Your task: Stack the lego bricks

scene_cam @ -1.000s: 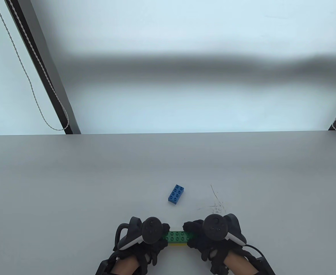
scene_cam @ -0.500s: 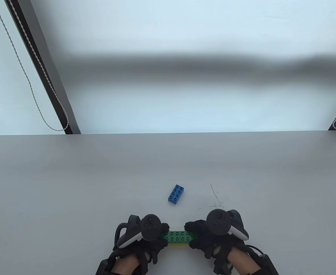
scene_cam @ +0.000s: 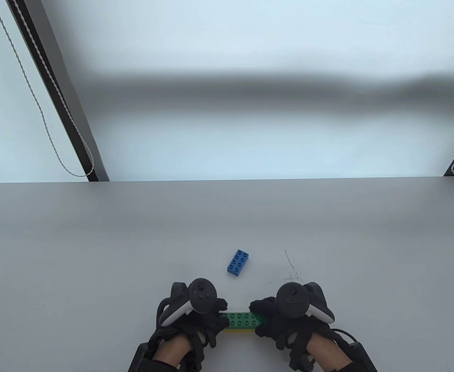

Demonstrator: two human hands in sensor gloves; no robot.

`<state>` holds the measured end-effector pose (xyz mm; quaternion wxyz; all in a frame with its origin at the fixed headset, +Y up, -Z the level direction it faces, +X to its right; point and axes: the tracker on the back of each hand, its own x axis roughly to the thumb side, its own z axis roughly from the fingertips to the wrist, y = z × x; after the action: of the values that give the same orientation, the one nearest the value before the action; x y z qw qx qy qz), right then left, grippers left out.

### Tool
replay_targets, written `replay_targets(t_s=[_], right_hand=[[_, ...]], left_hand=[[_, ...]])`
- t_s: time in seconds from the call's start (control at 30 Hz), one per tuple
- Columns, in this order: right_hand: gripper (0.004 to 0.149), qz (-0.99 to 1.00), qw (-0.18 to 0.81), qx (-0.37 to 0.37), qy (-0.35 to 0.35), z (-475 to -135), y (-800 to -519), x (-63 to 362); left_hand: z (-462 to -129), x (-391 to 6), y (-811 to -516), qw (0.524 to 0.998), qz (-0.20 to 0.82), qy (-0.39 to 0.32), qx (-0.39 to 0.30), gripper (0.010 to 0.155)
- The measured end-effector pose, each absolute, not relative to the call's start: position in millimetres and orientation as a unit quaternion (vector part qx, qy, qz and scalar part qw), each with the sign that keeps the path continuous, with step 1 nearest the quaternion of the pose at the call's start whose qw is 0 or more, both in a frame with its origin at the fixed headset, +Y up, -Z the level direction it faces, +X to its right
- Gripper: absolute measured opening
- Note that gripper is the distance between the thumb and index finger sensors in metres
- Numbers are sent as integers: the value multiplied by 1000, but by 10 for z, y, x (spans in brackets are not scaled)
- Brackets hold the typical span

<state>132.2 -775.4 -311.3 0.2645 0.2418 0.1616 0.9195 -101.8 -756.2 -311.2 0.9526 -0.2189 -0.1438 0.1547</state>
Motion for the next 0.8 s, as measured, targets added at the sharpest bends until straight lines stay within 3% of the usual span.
replay_targets(t_s=[0.43, 0.8], right_hand=[[67, 911, 279, 244, 178, -3160, -7772, 1361], [67, 910, 276, 253, 179, -3172, -7771, 1362]], left_hand=[[-3743, -618, -7358, 971, -1, -94, -220, 67], [-4232, -387, -7343, 978, -18, -28, -208, 75]])
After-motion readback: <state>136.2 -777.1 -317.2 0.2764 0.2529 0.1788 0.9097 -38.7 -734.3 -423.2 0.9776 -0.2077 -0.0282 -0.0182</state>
